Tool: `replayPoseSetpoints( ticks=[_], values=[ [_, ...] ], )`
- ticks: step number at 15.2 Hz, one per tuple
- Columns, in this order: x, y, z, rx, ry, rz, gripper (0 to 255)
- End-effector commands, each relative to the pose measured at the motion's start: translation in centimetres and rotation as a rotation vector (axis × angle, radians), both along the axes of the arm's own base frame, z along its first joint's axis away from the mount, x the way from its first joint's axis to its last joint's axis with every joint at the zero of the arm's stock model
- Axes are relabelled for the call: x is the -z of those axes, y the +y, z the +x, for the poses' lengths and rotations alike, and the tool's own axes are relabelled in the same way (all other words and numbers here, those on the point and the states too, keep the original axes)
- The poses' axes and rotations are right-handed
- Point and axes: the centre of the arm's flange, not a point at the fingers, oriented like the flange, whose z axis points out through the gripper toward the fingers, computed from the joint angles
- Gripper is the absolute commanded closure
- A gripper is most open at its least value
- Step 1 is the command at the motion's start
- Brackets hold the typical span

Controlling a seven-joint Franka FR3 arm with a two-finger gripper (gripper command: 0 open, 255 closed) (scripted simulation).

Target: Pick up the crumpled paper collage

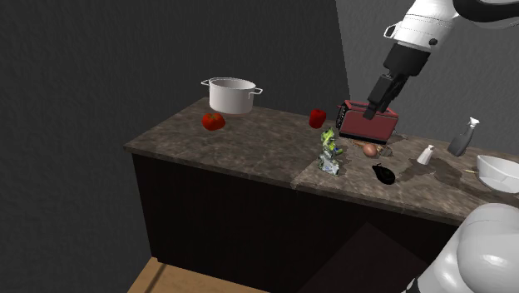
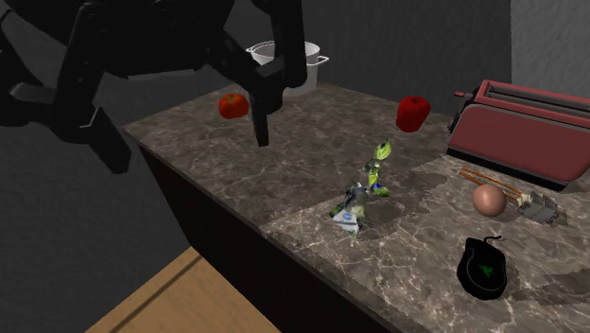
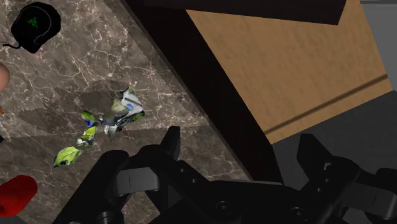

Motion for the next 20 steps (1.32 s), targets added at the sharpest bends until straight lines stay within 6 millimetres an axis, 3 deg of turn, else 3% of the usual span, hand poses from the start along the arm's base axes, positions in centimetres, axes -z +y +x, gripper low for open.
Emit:
replayPoseSetpoints(
  ticks=[1, 20],
  values=[
    [0.0, 0.0, 0.0, 0.0, 0.0, 0.0, 0],
    [12.1, -19.7, 13.5, -0.027, 0.054, 0.109, 0]
  ],
)
